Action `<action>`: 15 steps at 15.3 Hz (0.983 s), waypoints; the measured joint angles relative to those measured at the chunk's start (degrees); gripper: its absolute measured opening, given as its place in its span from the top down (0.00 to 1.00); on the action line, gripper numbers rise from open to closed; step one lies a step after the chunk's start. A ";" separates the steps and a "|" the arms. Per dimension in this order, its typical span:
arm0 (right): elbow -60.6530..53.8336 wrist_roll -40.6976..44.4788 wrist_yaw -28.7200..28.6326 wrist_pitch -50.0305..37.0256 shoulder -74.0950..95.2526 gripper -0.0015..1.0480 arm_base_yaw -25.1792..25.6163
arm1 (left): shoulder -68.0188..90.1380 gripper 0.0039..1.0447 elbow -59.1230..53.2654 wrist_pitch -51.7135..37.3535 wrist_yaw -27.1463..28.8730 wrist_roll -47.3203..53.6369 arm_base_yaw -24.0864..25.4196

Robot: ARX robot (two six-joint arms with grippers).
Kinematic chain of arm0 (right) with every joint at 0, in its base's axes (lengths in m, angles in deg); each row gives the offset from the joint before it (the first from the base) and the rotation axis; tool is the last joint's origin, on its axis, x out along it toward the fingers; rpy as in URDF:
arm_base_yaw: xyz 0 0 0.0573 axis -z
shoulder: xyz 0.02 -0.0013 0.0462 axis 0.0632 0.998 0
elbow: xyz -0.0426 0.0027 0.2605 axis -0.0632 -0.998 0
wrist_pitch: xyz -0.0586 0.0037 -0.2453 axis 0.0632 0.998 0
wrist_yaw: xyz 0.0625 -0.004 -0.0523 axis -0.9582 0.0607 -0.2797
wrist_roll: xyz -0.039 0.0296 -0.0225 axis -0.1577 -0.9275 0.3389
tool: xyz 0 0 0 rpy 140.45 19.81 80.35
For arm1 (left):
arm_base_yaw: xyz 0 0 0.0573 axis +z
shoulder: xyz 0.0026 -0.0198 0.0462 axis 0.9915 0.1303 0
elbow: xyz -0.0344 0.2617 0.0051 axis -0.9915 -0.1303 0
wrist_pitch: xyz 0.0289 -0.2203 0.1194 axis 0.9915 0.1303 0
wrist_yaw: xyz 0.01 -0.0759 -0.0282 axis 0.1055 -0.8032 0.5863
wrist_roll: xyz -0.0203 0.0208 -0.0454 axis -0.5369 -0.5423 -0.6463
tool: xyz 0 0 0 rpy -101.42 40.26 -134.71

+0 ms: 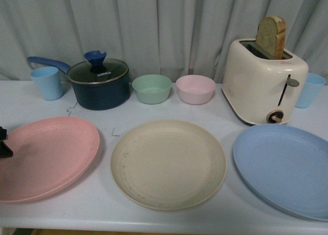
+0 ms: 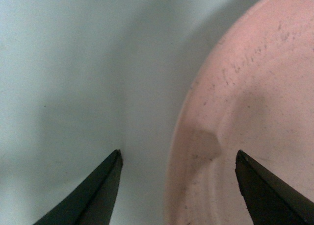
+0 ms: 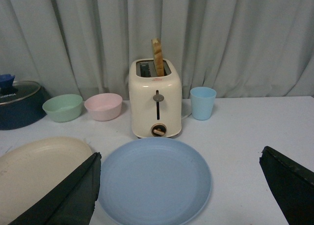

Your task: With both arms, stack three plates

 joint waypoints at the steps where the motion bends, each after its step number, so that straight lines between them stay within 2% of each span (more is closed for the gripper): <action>1: 0.00 0.00 0.00 0.02 0.00 0.06 0.00 | 0.24 0.46 0.13 -0.24 -0.35 -0.59 0.13; 4: 0.00 0.00 0.00 0.00 0.00 0.06 0.00 | 0.98 0.81 0.98 -0.33 -1.60 -1.22 0.55; 6: 0.00 0.00 0.00 0.00 0.00 0.06 0.00 | -0.11 0.96 1.18 -0.96 -3.58 -3.23 0.87; 12: 0.00 0.00 0.02 0.02 0.00 0.06 0.00 | -11.52 0.97 -3.04 0.00 0.96 -7.08 -0.22; 15: 0.00 0.00 0.00 0.02 0.00 0.06 0.00 | -20.06 0.97 -5.77 -0.48 -0.26 -13.00 -6.12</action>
